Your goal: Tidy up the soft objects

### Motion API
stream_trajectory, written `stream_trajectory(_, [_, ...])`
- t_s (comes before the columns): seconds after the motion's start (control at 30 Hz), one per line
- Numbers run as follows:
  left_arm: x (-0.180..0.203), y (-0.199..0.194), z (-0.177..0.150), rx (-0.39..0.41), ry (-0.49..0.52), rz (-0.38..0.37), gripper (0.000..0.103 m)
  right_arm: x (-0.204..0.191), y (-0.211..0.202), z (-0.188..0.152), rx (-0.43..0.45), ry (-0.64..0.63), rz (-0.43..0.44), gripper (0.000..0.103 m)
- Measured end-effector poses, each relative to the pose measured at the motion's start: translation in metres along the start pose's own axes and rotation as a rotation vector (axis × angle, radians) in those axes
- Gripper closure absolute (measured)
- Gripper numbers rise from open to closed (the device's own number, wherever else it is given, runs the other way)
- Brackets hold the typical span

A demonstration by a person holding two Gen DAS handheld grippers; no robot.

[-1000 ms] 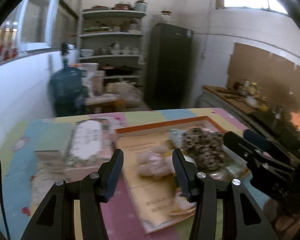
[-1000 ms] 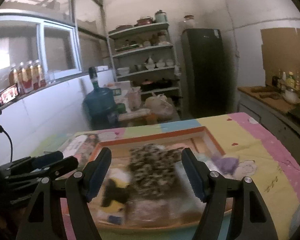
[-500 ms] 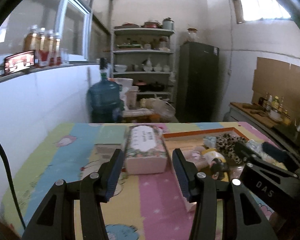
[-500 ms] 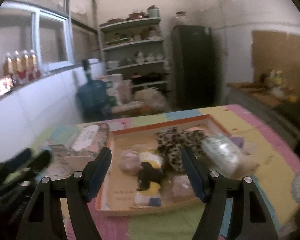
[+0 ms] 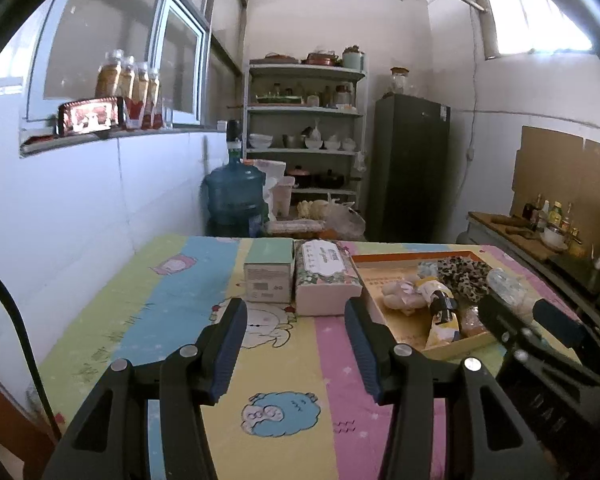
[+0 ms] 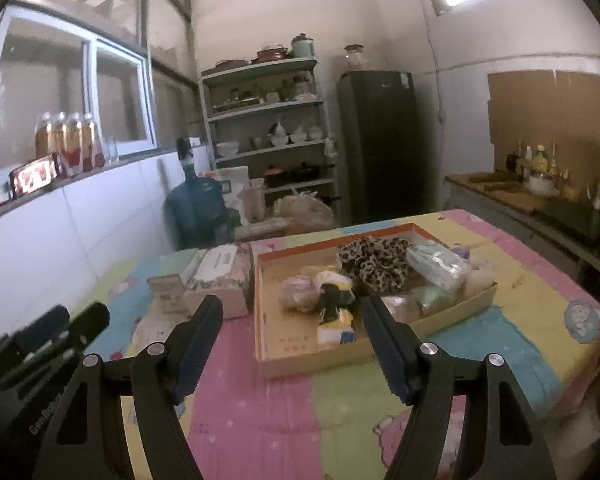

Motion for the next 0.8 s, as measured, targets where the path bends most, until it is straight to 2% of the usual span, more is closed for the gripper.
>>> stream_trajectory(0.2, [0.002,-0.024,-0.005,0.013,0.016,-0.014,0.052,-0.009,-0.024,-0.004,0.04,-0.064,-0.067,0.029])
stream_trajectory(0.53, [-0.004,-0.036,-0.01,0.004,0.014,0.003,0.052,-0.015,-0.046,-0.006,0.067,-0.076,-0.07,0.029])
stream_trajectory(0.8, [-0.009,-0.037,-0.013,-0.007,-0.003,0.017,0.052,-0.022,-0.044,-0.009,0.053,-0.095,-0.055,0.029])
Point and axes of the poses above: each gripper's, at about its wrist camera, not at the fingertips, and y roughly the way its jaws point, x to its right, z to its top, the point moved 5 cm from there along y, roughly the way its jaws point, and after that the axes turned 12 degrees about -z, right-handed, at the moved point
